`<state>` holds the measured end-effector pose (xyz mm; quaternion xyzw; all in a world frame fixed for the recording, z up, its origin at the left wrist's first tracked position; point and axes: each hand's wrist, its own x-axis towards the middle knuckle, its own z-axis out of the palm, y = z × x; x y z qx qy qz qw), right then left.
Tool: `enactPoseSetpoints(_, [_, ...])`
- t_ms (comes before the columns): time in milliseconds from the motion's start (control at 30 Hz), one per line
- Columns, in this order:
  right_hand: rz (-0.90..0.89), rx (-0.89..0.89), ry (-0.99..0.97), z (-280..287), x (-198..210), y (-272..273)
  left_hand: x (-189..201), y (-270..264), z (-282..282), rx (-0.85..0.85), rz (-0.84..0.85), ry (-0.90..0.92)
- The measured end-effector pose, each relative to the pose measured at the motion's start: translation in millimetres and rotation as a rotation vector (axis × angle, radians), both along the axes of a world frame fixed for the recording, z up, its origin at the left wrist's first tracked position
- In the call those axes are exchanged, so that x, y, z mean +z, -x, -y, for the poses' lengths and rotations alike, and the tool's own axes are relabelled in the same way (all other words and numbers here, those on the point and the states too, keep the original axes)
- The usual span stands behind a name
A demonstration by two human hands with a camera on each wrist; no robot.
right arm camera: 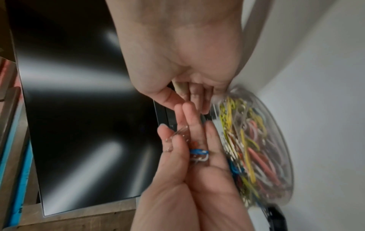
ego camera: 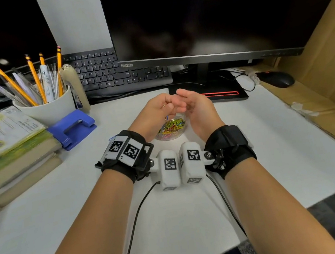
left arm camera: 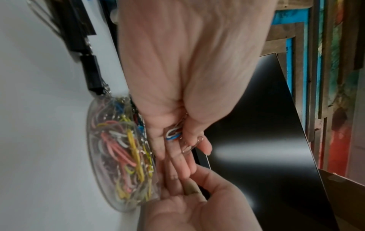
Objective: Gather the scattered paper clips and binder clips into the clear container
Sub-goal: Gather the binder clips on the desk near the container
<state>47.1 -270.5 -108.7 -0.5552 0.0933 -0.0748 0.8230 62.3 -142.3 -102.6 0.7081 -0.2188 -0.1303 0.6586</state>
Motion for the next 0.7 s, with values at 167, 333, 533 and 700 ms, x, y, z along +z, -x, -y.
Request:
enactPoseSetpoints(167, [0.085,-0.067,0.129,10.8,0.4,-2.9,0.7,2.0,-1.6,-0.029,-0.046,-0.043])
enactPoseSetpoints(333, [0.137,0.035,0.141,8.5,-0.6,-1.8,3.0,0.7,-3.2,0.001,-0.028,-0.034])
enactPoseSetpoints(533, [0.138,0.120,0.215,11.7,0.5,0.1,3.4,2.3,-4.4,-0.015,-0.070,0.014])
enactPoseSetpoints(700, [0.149,0.272,0.335,8.8,-2.4,0.9,4.9,2.8,-2.6,0.021,-0.147,0.043])
